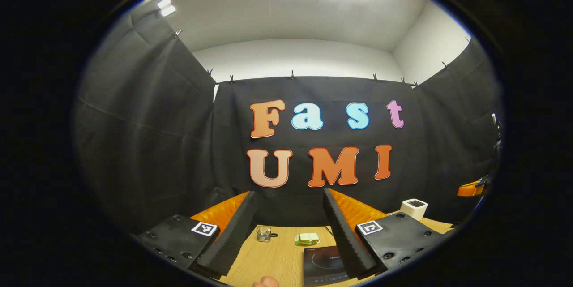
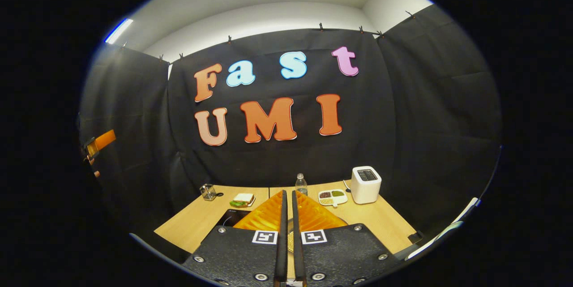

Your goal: First push the handle of the pot to place it horizontally, then grasp the pot with both hands and set it on the induction cooktop.

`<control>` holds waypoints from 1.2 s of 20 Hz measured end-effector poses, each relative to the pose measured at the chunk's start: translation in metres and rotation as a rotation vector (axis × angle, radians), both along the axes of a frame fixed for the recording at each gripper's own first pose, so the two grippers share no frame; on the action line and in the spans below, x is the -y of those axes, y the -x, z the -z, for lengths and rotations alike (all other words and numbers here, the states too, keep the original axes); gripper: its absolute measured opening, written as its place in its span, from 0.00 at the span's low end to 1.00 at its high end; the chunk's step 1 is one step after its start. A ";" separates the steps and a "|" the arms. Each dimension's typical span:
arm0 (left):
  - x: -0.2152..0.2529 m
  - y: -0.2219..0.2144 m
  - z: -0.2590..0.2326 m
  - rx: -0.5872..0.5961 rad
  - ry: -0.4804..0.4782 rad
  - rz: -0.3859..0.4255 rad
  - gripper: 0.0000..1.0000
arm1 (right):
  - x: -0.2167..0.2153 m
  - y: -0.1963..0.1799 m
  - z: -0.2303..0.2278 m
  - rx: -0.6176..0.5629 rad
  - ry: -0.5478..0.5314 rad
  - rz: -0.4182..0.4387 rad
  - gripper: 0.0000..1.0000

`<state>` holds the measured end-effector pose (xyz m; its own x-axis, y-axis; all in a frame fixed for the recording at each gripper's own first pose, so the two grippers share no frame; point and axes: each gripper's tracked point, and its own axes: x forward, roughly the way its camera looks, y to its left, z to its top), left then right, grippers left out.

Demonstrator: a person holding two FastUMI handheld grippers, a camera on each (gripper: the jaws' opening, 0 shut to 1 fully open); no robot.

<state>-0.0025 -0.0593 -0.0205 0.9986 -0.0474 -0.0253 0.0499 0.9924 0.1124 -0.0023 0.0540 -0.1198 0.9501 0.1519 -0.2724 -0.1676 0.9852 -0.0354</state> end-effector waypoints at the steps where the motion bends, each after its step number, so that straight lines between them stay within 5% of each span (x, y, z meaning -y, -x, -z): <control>1: 0.000 0.000 0.002 -0.007 0.000 0.001 0.98 | 0.002 0.000 0.011 -0.022 -0.002 0.002 0.07; 3: 0.001 -0.001 0.006 -0.015 -0.004 0.001 0.99 | -0.005 -0.001 0.036 -0.075 -0.008 -0.015 0.00; 19: 0.000 -0.012 0.033 -0.056 -0.039 -0.018 0.98 | 0.025 -0.031 0.254 -0.486 0.083 0.055 0.00; 24: 0.003 -0.017 0.045 -0.077 -0.054 -0.019 0.99 | 0.027 -0.010 0.301 -0.591 0.079 0.036 0.00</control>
